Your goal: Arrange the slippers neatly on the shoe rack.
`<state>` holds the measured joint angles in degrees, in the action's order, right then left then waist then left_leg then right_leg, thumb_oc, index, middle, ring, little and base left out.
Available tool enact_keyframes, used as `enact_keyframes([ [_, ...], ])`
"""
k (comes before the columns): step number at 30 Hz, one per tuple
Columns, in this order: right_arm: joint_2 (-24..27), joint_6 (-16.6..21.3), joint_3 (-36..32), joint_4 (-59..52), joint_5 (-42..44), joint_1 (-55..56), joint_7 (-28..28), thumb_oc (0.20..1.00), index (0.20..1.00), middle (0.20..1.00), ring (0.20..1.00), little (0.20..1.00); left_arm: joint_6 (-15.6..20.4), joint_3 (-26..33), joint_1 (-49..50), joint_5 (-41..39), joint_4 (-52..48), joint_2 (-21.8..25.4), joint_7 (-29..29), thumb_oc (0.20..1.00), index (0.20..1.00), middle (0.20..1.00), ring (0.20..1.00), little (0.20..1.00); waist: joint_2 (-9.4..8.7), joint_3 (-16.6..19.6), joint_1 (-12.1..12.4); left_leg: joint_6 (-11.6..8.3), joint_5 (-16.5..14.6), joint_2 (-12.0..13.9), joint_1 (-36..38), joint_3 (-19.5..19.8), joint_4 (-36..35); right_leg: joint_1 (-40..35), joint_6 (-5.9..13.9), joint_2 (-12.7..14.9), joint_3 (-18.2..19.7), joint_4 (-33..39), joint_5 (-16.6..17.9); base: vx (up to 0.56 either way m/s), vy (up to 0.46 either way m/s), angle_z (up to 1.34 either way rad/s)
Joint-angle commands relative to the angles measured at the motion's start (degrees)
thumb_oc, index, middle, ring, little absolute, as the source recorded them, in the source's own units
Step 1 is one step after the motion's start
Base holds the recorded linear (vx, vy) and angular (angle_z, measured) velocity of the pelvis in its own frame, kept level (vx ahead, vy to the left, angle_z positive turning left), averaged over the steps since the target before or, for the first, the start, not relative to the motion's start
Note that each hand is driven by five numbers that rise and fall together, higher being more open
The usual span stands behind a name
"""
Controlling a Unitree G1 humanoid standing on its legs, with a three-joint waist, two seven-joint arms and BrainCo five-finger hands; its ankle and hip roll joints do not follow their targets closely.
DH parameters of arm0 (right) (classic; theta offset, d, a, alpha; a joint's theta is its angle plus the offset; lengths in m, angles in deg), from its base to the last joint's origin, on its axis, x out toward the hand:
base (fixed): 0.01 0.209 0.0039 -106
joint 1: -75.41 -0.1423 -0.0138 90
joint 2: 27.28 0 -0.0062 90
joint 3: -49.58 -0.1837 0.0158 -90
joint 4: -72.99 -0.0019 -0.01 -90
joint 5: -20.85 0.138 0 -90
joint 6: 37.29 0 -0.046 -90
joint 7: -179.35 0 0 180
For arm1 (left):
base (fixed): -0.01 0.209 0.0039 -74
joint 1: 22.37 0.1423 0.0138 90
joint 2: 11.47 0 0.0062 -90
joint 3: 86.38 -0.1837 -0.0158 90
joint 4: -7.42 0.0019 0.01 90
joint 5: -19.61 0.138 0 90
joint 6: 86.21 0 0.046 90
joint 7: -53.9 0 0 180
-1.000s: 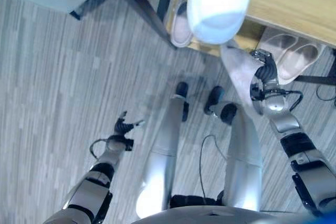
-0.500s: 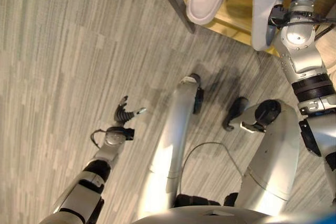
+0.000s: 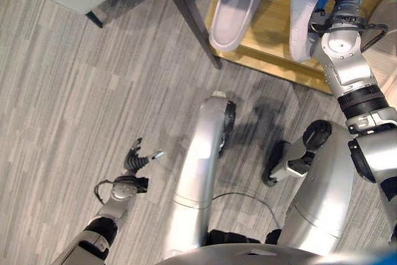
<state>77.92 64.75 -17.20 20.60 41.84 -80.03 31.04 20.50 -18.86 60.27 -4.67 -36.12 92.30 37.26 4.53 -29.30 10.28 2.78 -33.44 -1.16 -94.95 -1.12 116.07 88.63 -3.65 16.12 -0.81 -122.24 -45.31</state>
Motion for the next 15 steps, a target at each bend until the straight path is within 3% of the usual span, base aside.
enact_keyframes([
  [1, -2.3, -1.1, 2.4, -2.7, -6.4, -6.4, 0.7, 0.200, 0.200, 0.200, 0.200, 0.200, 0.7, -0.8, 2.6, -1.9, 0.1, 1.3, -1.2, 1.000, 1.000, 1.000, 1.000, 1.000, -1.05, -0.5, 1.2, -0.93, -11.2, -1.3, 5.0, 5.9, 1.7, -2.5, 2.98, 1.5, 7.0, 1.4, 7.5, -0.01, 0.012, -0.04],
  [7, -4.4, -4.0, 3.8, 0.7, -10.5, -6.5, -0.7, 0.200, 0.200, 0.200, 0.200, 0.200, 0.2, -0.7, 2.9, -1.9, 2.1, 0.5, -0.5, 1.000, 1.000, 1.000, 1.000, 1.000, -1.56, -0.5, 0.7, -1.52, -10.9, -1.1, 5.0, 5.8, 2.1, -2.2, 2.83, 1.5, 7.5, 0.3, 7.3, 0.00, 0.000, 0.00],
  [10, -7.8, -7.4, 5.1, 5.4, -15.7, -10.0, 1.2, 0.200, 0.200, 0.200, 0.200, 0.200, 0.1, -0.4, 2.8, -2.5, 3.4, 0.1, -1.2, 1.000, 1.000, 1.000, 1.000, 1.000, -1.48, -0.5, 0.8, -1.57, -11.0, -0.9, 5.0, 6.1, 2.4, -2.2, 2.77, 1.3, 7.8, -0.5, 7.0, 0.00, 0.000, 0.00],
  [15, -11.9, -8.8, 3.4, 10.3, -15.5, -11.8, 4.9, 0.200, 0.200, 0.200, 0.200, 0.200, -0.1, -2.6, 2.8, -1.9, 2.8, -0.8, -2.0, 1.000, 1.000, 1.000, 1.000, 1.000, -1.14, -0.5, 1.0, -1.36, -11.3, -0.9, 5.0, 5.9, 3.1, -2.5, 2.71, 1.1, 8.0, -1.3, 7.0, 0.00, -0.005, -0.01],
])
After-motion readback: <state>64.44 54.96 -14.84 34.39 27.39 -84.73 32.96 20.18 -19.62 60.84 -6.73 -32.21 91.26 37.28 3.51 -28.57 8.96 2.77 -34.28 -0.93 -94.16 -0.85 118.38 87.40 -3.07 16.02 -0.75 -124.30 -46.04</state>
